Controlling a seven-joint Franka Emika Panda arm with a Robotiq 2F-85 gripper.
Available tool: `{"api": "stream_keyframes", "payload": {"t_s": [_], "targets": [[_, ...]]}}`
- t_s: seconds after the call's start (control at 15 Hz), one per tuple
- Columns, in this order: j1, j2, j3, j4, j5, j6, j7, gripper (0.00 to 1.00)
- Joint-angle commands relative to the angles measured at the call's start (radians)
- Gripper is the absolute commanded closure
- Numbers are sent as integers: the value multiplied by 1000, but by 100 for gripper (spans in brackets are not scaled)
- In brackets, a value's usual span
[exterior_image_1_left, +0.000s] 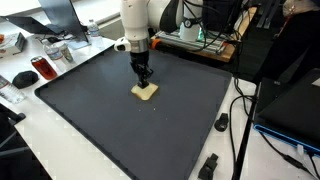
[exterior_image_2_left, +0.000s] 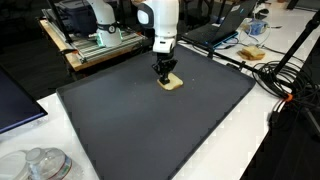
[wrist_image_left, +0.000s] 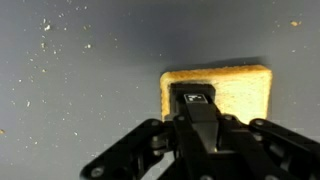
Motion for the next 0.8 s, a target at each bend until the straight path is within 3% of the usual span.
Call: {"api": "stream_keyframes", "payload": {"t_s": [0.0, 0.73], "targets": [[-3, 0, 2, 2, -2, -3, 0, 94], [-82, 41, 69, 60, 25, -106, -162, 94]]}}
